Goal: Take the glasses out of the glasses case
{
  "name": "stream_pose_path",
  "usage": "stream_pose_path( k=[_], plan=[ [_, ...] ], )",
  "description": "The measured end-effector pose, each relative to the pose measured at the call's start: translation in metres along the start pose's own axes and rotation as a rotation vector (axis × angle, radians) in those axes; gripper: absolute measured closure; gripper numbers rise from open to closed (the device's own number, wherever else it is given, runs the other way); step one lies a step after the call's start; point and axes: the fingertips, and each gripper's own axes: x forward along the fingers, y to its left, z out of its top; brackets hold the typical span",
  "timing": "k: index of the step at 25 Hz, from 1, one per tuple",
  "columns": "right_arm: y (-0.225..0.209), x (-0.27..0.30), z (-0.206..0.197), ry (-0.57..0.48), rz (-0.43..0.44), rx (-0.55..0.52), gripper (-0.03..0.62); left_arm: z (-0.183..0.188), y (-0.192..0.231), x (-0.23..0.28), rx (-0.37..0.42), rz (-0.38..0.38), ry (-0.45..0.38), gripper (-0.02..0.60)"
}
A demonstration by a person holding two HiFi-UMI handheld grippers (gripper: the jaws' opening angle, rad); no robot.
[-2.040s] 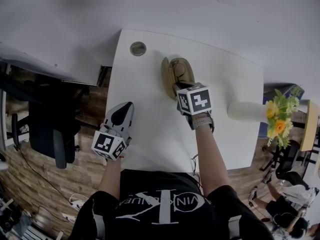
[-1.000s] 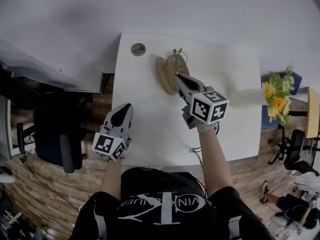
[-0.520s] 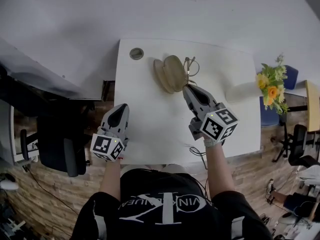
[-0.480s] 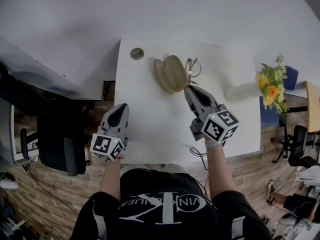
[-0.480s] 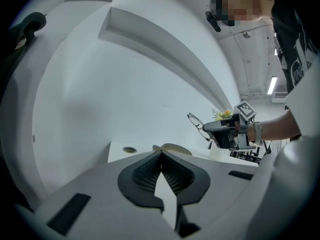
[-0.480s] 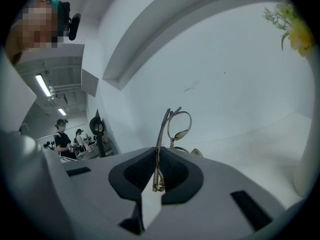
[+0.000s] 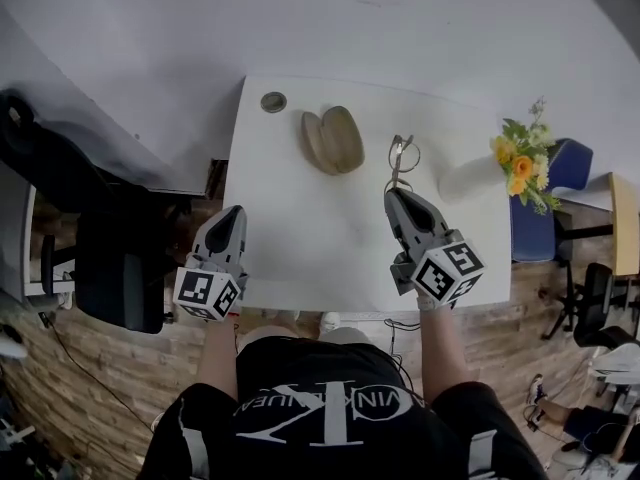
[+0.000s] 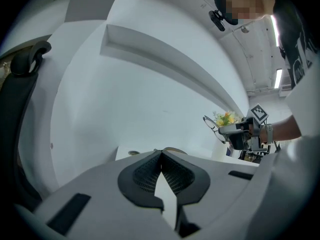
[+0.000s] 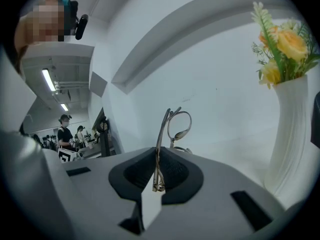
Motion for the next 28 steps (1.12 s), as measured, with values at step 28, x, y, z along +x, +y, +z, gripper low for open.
stream_pose_path(
  k=[28],
  plan=[
    [0.026, -0.112, -0.022, -0.085, 0.046, -0.079, 0.556, 0.027, -0.077, -0.083, 0.08, 0.111, -0.09, 0.566]
  ],
)
